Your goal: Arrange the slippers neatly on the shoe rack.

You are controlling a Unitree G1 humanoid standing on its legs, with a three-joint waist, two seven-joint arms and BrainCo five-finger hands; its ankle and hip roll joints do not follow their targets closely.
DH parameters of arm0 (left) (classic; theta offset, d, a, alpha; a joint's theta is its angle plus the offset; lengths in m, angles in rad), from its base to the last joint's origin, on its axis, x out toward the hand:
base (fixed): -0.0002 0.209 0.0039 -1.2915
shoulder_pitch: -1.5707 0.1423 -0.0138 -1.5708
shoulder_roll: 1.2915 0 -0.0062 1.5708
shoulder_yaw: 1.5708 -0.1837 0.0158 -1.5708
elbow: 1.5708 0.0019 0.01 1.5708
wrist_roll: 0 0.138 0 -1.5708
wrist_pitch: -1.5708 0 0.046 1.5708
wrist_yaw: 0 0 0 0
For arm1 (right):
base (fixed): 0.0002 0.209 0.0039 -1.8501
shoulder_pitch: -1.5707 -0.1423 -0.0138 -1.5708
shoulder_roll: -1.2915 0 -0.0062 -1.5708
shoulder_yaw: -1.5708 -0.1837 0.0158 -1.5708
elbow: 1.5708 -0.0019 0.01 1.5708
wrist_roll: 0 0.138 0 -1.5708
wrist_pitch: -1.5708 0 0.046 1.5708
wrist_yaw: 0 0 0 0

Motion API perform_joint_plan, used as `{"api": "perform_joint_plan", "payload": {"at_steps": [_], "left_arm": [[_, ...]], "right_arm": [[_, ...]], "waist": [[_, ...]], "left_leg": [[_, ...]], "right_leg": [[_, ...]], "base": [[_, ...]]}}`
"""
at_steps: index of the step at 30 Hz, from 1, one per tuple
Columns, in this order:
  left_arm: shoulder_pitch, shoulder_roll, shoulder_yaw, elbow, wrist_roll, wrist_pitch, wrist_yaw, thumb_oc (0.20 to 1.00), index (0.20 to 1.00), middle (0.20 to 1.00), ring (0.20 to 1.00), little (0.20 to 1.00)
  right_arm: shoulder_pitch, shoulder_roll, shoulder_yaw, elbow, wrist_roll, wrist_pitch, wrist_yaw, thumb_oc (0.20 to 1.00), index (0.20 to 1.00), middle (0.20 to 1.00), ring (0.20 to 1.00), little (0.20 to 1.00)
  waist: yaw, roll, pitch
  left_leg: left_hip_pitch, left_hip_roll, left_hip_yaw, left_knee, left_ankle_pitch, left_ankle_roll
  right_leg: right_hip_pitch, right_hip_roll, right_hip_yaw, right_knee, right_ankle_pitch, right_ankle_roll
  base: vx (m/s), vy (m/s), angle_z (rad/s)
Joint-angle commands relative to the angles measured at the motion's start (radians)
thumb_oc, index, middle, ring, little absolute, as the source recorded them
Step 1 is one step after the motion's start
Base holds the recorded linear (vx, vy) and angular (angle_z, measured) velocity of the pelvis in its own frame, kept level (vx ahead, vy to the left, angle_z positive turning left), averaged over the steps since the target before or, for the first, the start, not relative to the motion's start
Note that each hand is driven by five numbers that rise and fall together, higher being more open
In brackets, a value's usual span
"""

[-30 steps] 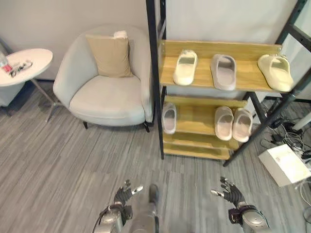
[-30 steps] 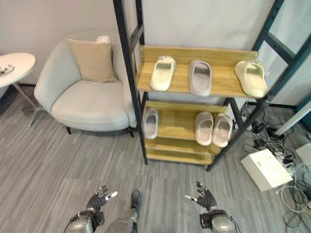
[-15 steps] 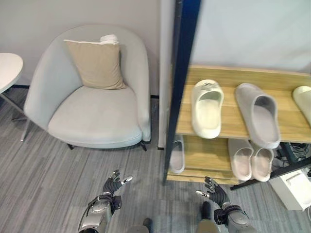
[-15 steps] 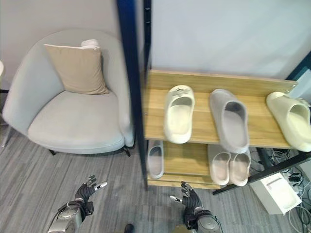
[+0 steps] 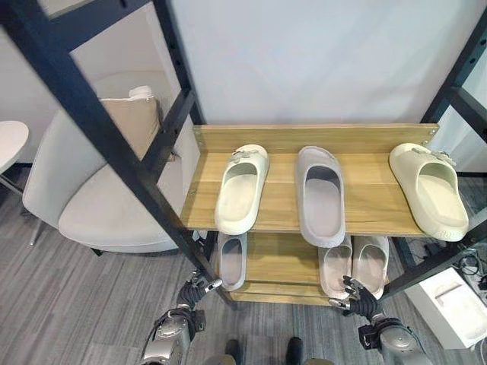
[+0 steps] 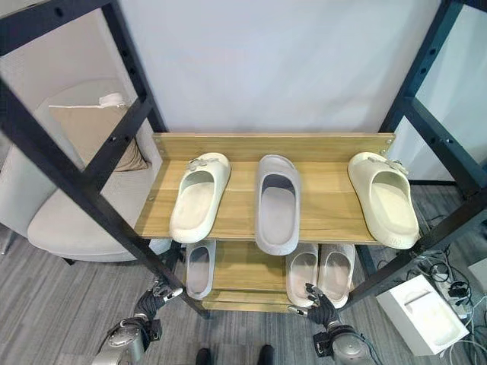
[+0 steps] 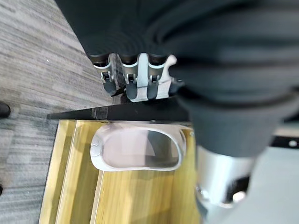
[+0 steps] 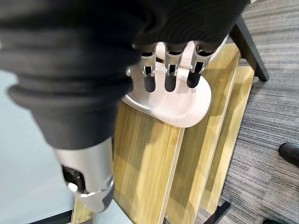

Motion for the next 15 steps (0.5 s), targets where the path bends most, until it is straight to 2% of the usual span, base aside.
{"api": "perform_joint_plan", "payload": {"at_steps": [1, 4, 6, 9, 11, 15], "left_arm": [[-0.039, 0.02, -0.02, -0.021, 0.002, -0.023, -0.011, 1.0, 1.0, 1.0, 1.0, 1.0], [-0.05, 0.029, -0.012, 0.002, 0.016, -0.025, -0.004, 1.0, 1.0, 1.0, 1.0, 1.0], [-0.057, 0.043, -0.003, 0.001, 0.018, -0.027, 0.0, 1.0, 1.0, 1.0, 1.0, 1.0], [-0.052, 0.056, 0.004, 0.0, 0.016, -0.03, -0.001, 1.0, 1.0, 1.0, 1.0, 1.0], [-0.042, 0.055, 0.003, -0.003, 0.011, -0.029, -0.005, 1.0, 1.0, 1.0, 1.0, 1.0], [-0.031, 0.052, 0.012, 0.003, 0.011, -0.023, -0.009, 1.0, 1.0, 1.0, 1.0, 1.0]], "right_arm": [[-0.005, 0.02, -0.028, -0.08, 0.026, -0.025, -0.007, 1.0, 1.0, 1.0, 1.0, 1.0], [-0.01, 0.042, -0.016, -0.082, 0.003, -0.021, -0.009, 1.0, 1.0, 1.0, 1.0, 1.0], [-0.018, 0.051, -0.009, -0.085, 0.003, -0.022, -0.005, 1.0, 1.0, 1.0, 1.0, 1.0], [-0.026, 0.057, -0.002, -0.086, -0.01, -0.024, -0.001, 1.0, 1.0, 1.0, 1.0, 1.0], [-0.032, 0.058, 0.006, -0.091, -0.012, -0.024, 0.001, 1.0, 1.0, 1.0, 1.0, 1.0], [-0.039, 0.057, 0.023, -0.091, -0.019, -0.022, 0.003, 1.0, 1.0, 1.0, 1.0, 1.0]], "waist": [[0.01, -0.007, -0.014], [0.007, -0.013, 0.002], [0.012, -0.01, 0.013], [0.032, -0.002, 0.009], [0.048, -0.011, -0.008], [0.064, -0.021, -0.022]], "left_leg": [[0.019, -0.02, -0.006, -0.039, -0.018, 0.018], [0.034, -0.024, 0.031, -0.081, -0.011, 0.03], [0.023, -0.013, 0.039, -0.074, -0.007, 0.032], [0.005, 0.005, 0.052, -0.07, 0.0, 0.034], [-0.012, 0.005, 0.053, -0.06, 0.005, 0.029], [-0.007, 0.025, 0.068, -0.067, 0.021, 0.012]], "right_leg": [[0.007, -0.117, 0.059, 0.055, -0.021, 0.154], [-0.051, -0.135, 0.094, 0.073, 0.025, 0.187], [-0.072, -0.14, 0.138, 0.125, 0.01, 0.196], [-0.038, -0.174, 0.129, 0.165, -0.004, 0.195], [0.007, -0.191, 0.13, 0.133, -0.001, 0.204], [0.029, -0.182, 0.081, 0.069, -0.019, 0.208]], "base": [[-0.07, 0.157, -0.03], [-0.12, 0.092, -0.06], [-0.18, 0.017, -0.48], [-0.12, -0.046, -0.32], [-0.07, -0.098, -0.23], [-0.02, -0.129, -0.14]]}}
